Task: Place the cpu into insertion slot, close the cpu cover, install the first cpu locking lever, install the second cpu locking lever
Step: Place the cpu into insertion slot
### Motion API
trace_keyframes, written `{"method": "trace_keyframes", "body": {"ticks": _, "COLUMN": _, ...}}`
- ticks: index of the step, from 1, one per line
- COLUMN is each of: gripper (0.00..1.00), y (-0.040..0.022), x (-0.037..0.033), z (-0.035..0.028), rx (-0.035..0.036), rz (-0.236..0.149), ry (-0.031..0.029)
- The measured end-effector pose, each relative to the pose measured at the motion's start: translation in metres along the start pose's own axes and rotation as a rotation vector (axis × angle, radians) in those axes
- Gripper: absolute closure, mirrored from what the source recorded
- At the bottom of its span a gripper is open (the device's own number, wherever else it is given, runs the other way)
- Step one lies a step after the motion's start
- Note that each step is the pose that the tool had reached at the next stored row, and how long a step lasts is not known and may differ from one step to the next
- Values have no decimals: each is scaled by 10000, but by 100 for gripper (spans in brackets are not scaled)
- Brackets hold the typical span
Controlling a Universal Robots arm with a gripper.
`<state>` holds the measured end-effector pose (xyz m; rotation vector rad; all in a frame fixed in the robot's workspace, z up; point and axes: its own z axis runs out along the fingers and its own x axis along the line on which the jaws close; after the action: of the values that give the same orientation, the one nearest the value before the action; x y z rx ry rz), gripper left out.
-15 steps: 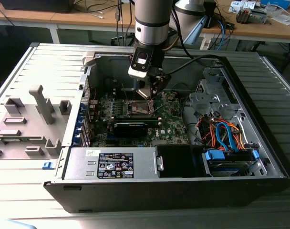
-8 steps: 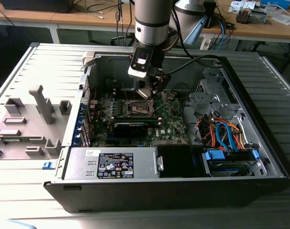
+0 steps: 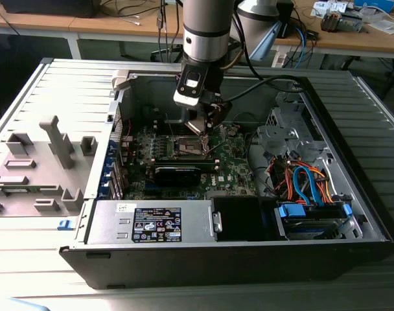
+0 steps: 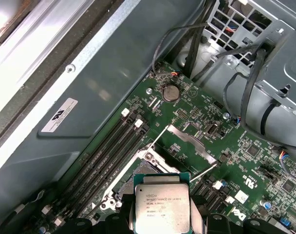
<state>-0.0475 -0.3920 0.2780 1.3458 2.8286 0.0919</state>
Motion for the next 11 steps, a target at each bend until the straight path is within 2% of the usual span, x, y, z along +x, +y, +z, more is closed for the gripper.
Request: {"method": "trace_keyframes", "body": {"ticks": 11, "gripper": 45, "y": 0, "x": 0, "z": 6, "rx": -2, "rz": 102, "ry": -6}}
